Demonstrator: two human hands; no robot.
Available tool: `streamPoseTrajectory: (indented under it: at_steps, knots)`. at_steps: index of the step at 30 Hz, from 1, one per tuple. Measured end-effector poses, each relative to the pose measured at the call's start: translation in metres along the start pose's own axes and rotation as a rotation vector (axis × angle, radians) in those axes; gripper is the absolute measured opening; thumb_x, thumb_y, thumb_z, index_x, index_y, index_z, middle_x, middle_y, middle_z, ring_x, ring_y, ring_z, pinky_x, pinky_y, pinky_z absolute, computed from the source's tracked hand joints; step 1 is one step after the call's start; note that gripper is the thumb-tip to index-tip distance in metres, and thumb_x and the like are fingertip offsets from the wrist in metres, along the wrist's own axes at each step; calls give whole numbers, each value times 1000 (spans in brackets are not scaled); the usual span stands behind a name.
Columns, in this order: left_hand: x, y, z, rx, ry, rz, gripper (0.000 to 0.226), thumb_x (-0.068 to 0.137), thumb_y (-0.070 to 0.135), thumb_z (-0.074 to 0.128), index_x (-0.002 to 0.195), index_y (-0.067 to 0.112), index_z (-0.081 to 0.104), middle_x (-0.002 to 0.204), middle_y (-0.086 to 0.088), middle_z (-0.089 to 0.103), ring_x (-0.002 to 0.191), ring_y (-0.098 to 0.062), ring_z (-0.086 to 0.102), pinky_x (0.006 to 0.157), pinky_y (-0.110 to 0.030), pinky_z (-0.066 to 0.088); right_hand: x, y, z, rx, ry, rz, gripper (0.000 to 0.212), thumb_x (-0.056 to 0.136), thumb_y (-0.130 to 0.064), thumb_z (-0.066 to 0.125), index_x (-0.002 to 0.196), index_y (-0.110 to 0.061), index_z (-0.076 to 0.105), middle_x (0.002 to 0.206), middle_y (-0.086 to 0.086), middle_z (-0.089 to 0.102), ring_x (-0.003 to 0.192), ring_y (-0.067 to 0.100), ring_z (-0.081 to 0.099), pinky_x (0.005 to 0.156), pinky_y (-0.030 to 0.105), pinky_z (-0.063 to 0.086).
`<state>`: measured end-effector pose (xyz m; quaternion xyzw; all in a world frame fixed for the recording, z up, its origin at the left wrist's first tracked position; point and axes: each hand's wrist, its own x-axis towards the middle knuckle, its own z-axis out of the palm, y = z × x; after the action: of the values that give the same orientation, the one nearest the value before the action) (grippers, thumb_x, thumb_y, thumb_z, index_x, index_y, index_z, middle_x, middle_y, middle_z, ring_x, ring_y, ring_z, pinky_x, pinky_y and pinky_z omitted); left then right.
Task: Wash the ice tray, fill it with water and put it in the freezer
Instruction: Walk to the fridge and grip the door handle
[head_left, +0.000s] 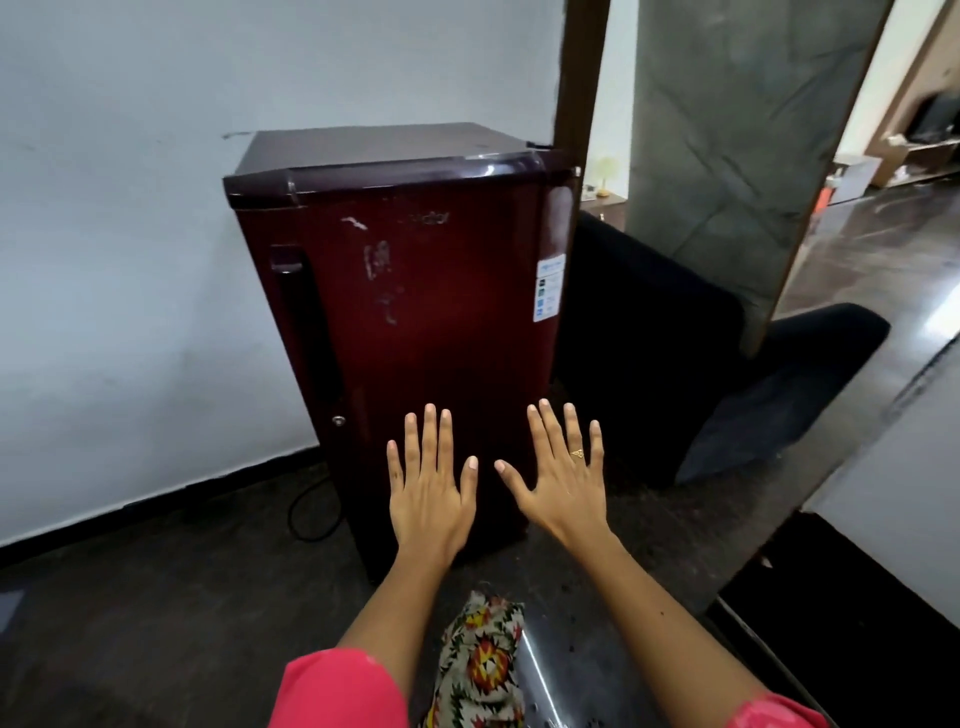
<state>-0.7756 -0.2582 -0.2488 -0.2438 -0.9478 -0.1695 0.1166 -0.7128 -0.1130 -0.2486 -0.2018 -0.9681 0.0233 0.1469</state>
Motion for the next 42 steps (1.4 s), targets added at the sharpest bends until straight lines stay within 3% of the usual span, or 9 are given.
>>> streamPoseTrajectory:
  at_steps: [10,18,24,32,35,37,40,42]
  knots:
    - [80,-94,-11,18,90,-86,64,99,46,20,144,22,-19,152,3,-26,139,-17,-29,112,-36,-23,91,-87,30,69,14,-109,80,86,-71,12,146,-23,-12,157,-7,-13,140,15,-28,109,39,-30]
    - [138,-160,-16,45,154,-121,63,99,45,20,144,23,-19,152,3,-26,139,-17,-29,106,-32,-30,161,-154,48,122,61,-173,80,82,-73,3,144,-25,-14,155,-8,-14,140,14,-28,108,38,-30]
    - [172,-203,-21,41,213,-120,62,100,39,26,146,21,-12,155,1,-16,142,-18,-21,111,-34,-23,203,-195,54,159,108,-218,80,85,-71,11,148,-25,-4,159,-4,-3,141,14,-24,110,37,-29]
    - [233,-244,-42,-57,249,-105,56,99,40,15,143,21,-15,154,4,-17,141,-14,-22,113,-33,-19,244,-238,51,266,172,-253,78,89,-66,22,149,-23,-1,159,-2,-2,143,14,-20,112,33,-25]
    - [261,-249,-48,-216,255,-91,56,102,37,18,145,21,-12,157,4,-12,143,-13,-17,114,-34,-15,252,-249,49,316,196,-240,79,89,-65,26,150,-20,5,159,2,4,145,17,-11,114,33,-17]
    - [275,-250,-50,-378,243,-81,57,102,35,23,149,22,-7,159,3,-7,145,-13,-12,116,-36,-10,255,-254,47,359,213,-217,78,89,-64,31,148,-16,17,155,8,18,145,23,7,116,36,-4]
    - [290,-245,-52,-693,240,-93,59,100,42,26,150,28,-3,159,5,1,146,-13,0,117,-37,5,259,-261,43,422,225,-166,75,87,-63,38,141,-11,31,138,10,36,127,25,32,109,38,22]
    - [297,-240,-54,-857,228,-103,61,98,46,26,150,29,0,159,4,6,145,-12,8,118,-39,12,263,-266,42,528,200,-154,70,87,-59,44,136,-11,35,130,6,42,118,22,39,102,35,31]
